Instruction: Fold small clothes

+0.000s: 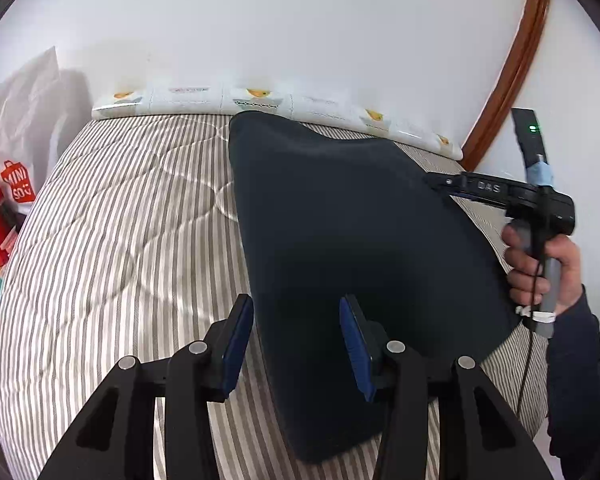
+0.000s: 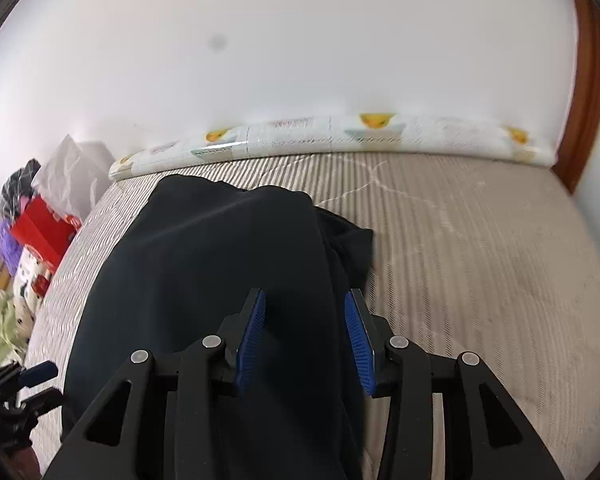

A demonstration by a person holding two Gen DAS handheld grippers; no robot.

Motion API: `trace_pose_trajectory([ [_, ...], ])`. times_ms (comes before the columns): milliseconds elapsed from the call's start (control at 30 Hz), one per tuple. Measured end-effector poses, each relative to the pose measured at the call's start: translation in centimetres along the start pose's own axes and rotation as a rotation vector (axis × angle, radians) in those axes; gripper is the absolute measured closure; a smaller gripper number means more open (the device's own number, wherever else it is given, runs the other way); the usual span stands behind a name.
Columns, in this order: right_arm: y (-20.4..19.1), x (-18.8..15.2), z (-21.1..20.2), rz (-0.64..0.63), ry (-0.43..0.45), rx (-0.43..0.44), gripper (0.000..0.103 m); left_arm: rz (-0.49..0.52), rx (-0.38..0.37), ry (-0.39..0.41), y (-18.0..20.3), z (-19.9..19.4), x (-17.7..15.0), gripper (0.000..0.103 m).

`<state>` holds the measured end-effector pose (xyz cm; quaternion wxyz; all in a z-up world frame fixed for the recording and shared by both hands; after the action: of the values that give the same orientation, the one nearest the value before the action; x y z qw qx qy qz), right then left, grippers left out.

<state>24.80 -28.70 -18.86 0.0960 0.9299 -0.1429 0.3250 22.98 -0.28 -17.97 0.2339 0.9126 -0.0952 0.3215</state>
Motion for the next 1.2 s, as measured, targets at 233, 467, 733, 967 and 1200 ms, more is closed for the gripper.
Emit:
trace_pose_trajectory([
  [233,-0.3,2.9,4.4,0.099,-0.066,0.107,0.065,0.02,-0.015,-0.004,-0.5,2.0,1.9,0.06],
  [467,1.3,4.2,1.1,0.018,0.094,0.054,0.097,0.007,-0.026,-0.01,-0.7,2.7,1.9,0.058],
  [733,3.2,3.3,3.3,0.103,-0.027,0.064,0.082,0.047,0.017,-0.002,0.1,1.7,1.6,0.058],
  [967,3.9,-1.0,-3.0,0.101,-0.019,0.097,0.054,0.029,-0.001,0.008,0.3,0.1,-0.1,0.058],
  [1200,2.2,-5.4,-2.2,0.086,-0.058,0.134,0.099,0.03,0.055,0.016,0.1,-0.6,-1.3,0.058],
])
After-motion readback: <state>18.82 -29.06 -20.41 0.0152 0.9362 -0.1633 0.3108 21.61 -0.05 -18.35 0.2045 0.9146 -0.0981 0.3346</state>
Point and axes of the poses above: each gripper's, at about its wrist camera, not at the fingertips, and z roughly the way its jaws point, y to its right, x to its top, the point moved 10 cm from there along z, roughly the way its jaws point, and after that the axes turned 10 degrees about -x, right-handed, at the moved point
